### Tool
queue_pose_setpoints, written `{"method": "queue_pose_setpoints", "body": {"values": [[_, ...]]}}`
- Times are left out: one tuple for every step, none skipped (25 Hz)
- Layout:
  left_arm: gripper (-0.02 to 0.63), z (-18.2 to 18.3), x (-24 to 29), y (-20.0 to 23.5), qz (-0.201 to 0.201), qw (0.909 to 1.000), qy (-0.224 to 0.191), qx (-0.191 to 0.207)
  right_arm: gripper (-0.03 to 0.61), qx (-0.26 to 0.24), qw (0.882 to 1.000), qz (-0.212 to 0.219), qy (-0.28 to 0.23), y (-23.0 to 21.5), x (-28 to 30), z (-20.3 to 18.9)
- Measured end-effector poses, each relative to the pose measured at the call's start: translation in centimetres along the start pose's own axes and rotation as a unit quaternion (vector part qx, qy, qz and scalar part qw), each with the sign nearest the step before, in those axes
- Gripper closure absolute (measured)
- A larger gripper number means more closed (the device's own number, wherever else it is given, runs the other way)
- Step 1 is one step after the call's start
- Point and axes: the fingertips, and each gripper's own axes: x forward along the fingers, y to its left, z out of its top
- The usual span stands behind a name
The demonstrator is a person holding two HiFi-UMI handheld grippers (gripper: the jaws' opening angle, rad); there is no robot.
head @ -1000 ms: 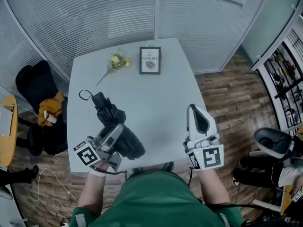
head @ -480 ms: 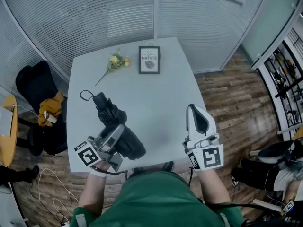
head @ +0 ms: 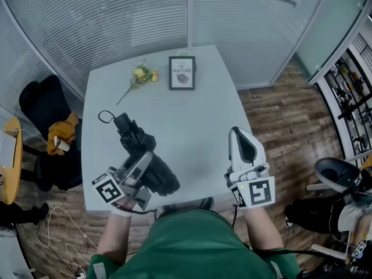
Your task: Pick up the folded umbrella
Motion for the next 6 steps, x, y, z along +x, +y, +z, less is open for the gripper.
{"method": "queue_pose_setpoints", "body": {"values": [[0.325,-0.03,0.02,0.07,-0.001,1.0,-0.001,-0.002,0.575,0.0,1.0,0.0,0.001,0.05,0.03,-0.04],[0.325,-0.07,0.04,0.15,-0.001,1.0,-0.001,-0.004,0.575,0.0,1.0,0.0,0.001,0.1,0.07,-0.09],[0.325,-0.11,0.04,0.23,0.0,1.0,0.0,-0.004,0.575,0.0,1.0,0.0,0.001,0.15,0.09,-0.11],[0.325,-0.14,0.02,0.3,0.0,1.0,0.0,-0.004,0.575,-0.001,1.0,0.0,0.001,0.2,0.11,-0.12],[0.325,-0.17,0.0,0.37,0.001,1.0,0.001,-0.004,0.575,-0.001,1.0,0.0,0.001,0.24,0.12,-0.12],[0.325,-0.19,-0.02,0.44,0.001,1.0,0.002,-0.004,0.575,-0.001,1.0,0.0,0.001,0.28,0.14,-0.13]]}}
